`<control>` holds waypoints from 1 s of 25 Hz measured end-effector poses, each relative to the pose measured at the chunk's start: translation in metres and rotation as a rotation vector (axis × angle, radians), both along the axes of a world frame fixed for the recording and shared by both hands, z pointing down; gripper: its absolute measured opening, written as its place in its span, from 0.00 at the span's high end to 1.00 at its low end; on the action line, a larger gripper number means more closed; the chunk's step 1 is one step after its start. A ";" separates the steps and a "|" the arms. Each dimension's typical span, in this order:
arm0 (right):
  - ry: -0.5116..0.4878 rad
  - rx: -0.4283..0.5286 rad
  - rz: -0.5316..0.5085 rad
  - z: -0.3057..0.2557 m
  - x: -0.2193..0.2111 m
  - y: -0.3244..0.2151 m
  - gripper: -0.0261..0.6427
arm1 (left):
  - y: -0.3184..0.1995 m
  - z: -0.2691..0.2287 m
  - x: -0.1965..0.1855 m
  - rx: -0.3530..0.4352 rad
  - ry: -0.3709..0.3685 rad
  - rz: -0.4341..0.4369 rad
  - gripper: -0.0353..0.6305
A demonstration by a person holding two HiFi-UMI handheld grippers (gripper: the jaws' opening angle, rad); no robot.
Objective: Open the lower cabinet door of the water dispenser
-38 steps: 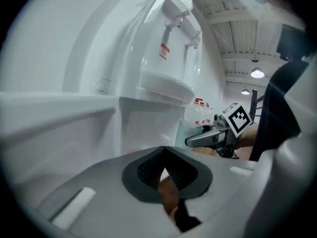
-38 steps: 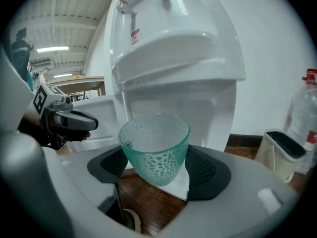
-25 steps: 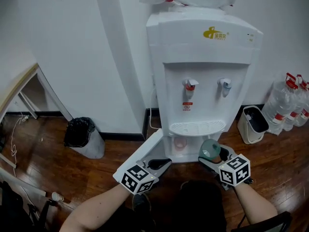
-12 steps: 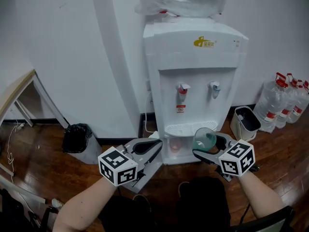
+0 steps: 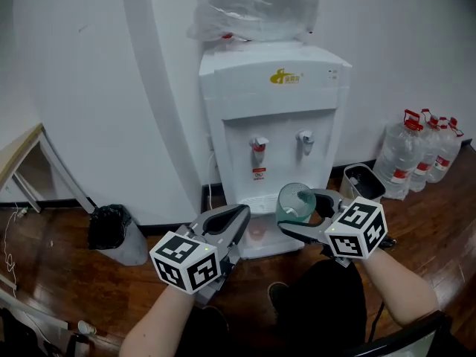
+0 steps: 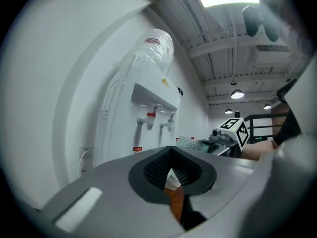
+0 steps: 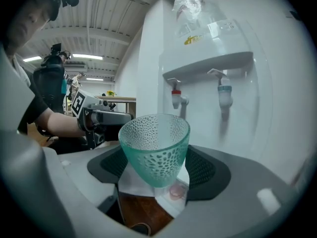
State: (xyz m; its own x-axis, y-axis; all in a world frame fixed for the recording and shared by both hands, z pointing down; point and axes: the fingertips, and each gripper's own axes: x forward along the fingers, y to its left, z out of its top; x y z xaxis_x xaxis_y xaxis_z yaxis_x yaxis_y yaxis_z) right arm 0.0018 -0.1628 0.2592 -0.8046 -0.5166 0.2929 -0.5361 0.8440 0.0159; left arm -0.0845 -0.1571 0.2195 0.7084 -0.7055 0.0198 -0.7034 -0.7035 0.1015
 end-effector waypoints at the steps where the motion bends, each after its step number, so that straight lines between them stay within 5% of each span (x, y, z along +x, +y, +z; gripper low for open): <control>1: -0.002 -0.007 0.001 -0.001 0.000 0.000 0.42 | 0.001 0.004 0.000 0.002 -0.005 -0.009 0.78; 25: -0.005 -0.042 -0.031 0.009 -0.010 0.006 0.42 | 0.019 0.032 -0.004 -0.007 -0.039 0.002 0.74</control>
State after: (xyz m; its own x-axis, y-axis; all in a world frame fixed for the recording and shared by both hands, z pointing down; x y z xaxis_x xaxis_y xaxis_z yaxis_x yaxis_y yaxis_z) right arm -0.0087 -0.1570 0.2682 -0.8217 -0.4785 0.3097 -0.5094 0.8603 -0.0222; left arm -0.0883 -0.1382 0.2510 0.7088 -0.7035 0.0522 -0.7052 -0.7047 0.0785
